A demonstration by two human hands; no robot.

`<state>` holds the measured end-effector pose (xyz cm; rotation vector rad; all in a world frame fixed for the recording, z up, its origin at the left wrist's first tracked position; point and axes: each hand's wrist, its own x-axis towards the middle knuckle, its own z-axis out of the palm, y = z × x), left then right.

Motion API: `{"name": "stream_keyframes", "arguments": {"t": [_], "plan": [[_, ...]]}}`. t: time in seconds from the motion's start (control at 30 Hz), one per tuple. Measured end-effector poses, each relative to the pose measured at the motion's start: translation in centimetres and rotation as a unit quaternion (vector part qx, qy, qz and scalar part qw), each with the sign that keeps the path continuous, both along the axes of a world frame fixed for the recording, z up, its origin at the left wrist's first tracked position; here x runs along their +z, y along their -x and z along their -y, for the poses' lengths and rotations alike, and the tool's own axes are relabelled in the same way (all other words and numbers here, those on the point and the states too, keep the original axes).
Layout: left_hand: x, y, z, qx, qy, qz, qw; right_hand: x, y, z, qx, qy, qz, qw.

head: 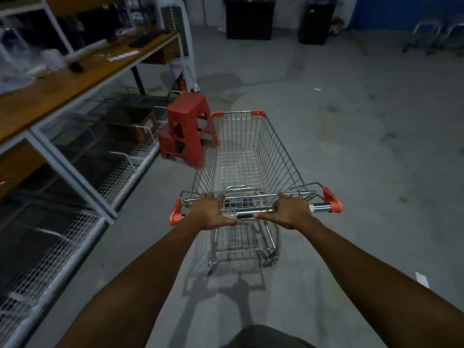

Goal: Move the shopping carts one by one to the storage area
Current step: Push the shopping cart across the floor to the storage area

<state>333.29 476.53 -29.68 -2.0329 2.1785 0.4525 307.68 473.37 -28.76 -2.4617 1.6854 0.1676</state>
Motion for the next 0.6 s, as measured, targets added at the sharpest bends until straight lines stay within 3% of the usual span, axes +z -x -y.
{"name": "stream_keyframes", "arguments": {"t": [0.23,0.6], "plan": [[0.0,3.3,5.7,-0.034,0.006,-0.010,0.999,1.3,3.6,2.9,-0.039,-0.009,0.033,0.999],[-0.2,9.3,15.1,-0.100,0.008,-0.002,0.995,2.0,9.1,8.7,-0.119,-0.038,0.009,0.992]]}}
